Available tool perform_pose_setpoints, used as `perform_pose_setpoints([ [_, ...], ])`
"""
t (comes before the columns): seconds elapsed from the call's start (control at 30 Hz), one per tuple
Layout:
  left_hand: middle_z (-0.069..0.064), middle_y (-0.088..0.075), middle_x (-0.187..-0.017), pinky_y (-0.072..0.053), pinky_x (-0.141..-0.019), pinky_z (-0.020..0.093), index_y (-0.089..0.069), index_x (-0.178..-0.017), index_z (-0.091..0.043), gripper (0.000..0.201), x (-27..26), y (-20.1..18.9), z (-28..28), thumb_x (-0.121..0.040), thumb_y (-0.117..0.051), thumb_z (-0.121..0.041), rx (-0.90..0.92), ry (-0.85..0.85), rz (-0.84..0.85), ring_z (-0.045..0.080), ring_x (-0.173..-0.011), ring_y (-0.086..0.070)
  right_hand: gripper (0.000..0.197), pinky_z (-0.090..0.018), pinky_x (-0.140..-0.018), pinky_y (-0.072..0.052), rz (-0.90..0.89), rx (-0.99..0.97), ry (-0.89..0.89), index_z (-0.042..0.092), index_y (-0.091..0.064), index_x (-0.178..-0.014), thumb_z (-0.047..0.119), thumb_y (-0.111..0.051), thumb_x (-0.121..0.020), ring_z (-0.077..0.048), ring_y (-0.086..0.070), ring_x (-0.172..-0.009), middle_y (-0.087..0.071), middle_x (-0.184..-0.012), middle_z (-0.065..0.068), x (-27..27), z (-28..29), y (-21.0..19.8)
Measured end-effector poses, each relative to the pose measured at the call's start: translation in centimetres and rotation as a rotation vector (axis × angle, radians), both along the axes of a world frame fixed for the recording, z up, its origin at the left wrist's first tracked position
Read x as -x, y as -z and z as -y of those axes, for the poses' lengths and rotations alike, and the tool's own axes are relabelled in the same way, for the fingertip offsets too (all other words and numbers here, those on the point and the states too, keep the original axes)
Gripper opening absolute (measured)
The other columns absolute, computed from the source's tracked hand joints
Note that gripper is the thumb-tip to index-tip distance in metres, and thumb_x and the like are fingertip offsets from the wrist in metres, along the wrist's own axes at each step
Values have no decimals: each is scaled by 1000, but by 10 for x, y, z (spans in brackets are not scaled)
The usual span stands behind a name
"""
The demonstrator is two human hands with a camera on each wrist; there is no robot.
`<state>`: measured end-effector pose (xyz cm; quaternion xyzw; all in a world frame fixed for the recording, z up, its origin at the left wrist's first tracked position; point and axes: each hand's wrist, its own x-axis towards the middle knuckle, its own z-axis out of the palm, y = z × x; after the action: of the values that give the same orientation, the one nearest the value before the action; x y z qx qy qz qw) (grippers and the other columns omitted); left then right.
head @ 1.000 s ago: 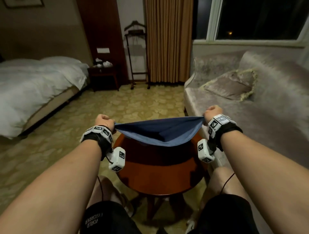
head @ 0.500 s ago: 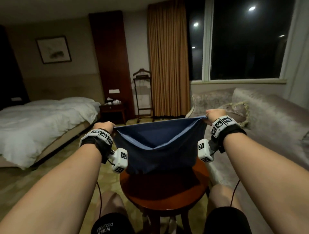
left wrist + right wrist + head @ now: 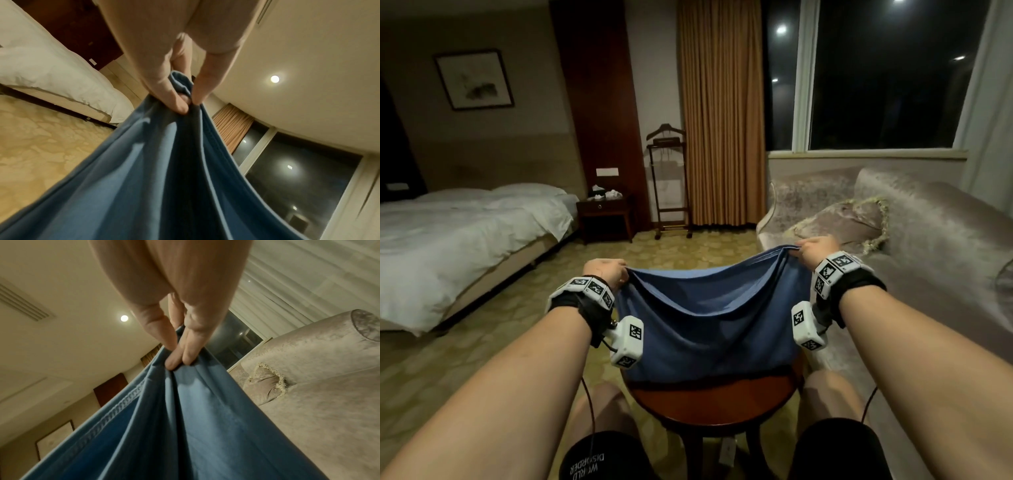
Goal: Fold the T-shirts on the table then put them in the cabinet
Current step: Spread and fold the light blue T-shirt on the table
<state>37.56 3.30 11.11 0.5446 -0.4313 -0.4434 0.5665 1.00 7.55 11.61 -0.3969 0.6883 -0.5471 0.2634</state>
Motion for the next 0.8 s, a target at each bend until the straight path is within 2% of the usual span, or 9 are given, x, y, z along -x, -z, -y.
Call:
perform_pose_setpoints([
  [0.07, 10, -68, -95, -49, -81, 23, -70, -101, 1, 30, 0, 10, 3, -80, -56, 16, -17, -64, -39, 20, -86, -60, 7, -31, -88, -51, -73, -28, 62, 6, -74, -86, 2, -70, -81, -26, -66, -97, -70, -96, -10, 4, 5, 10],
  [0.17, 11, -62, -60, -53, -57, 18, -65, -80, 7, 16, -4, 32, 19, -85, -54, 16, -89, -49, 64, 16, -58, -63, 14, -33, -87, -53, -100, -81, 154, 2, -73, -96, 0, -65, -84, -25, -67, -91, -71, -95, -15, 12, 13, 32],
  [0.23, 13, -58, -63, -48, -44, 15, -65, -84, 7, 12, -5, 47, 26, -89, -54, 10, -129, -36, 222, 6, -41, -57, 18, -31, -89, -51, -174, -211, 143, 3, -71, -102, 4, -63, -86, -28, -66, -101, -70, -99, -13, 10, 15, 43],
  [0.33, 18, -66, -101, -46, -67, 23, -67, -104, 1, 22, -8, 67, 33, -94, -54, -13, -381, 121, 529, 20, -86, -64, 32, -29, -89, -46, -350, -572, 44, 8, -62, -118, 21, -61, -89, -26, -60, -113, -64, -119, -11, 6, 17, 55],
  [0.4, 14, -59, -97, -43, -57, 20, -63, -97, -7, 22, -11, 80, 39, -97, -49, -23, -520, 310, 884, 24, -86, -54, 36, -31, -89, -45, -339, -636, 59, 3, -58, -122, 20, -56, -90, -30, -58, -114, -59, -125, -17, 11, 31, 69],
  [0.43, 11, -55, -92, -40, -54, 19, -62, -92, -10, 18, -13, 89, 49, -97, -50, -23, -592, 338, 909, 23, -82, -50, 37, -32, -88, -44, -362, -651, 90, 1, -58, -122, 18, -53, -90, -32, -57, -116, -57, -127, -19, 11, 38, 74],
  [0.6, 16, -54, -80, -50, -66, 32, -52, -66, -14, 29, -12, 103, 98, -94, -50, -5, -528, 333, 714, 32, -77, -57, 35, -32, -93, -40, -447, -661, 66, -7, -50, -129, 8, -39, -100, -31, -49, -125, -51, -136, -19, 7, 79, 88],
  [0.7, 31, -60, -110, -47, -95, 45, -65, -90, 4, 19, -12, 114, 144, -94, -49, -5, -430, 212, 678, 38, -102, -59, 33, -36, -96, -40, -407, -547, 73, -6, -55, -125, 8, -40, -99, -35, -52, -120, -56, -129, -22, 11, 110, 97],
  [0.8, 21, -63, -100, -45, -84, 33, -64, -107, 6, 23, -6, 125, 182, -92, -50, -5, -379, 69, 640, 25, -94, -57, 27, -37, -89, -45, -392, -485, 94, -4, -62, -112, 8, -43, -97, -37, -57, -110, -62, -117, -23, 17, 154, 115],
])
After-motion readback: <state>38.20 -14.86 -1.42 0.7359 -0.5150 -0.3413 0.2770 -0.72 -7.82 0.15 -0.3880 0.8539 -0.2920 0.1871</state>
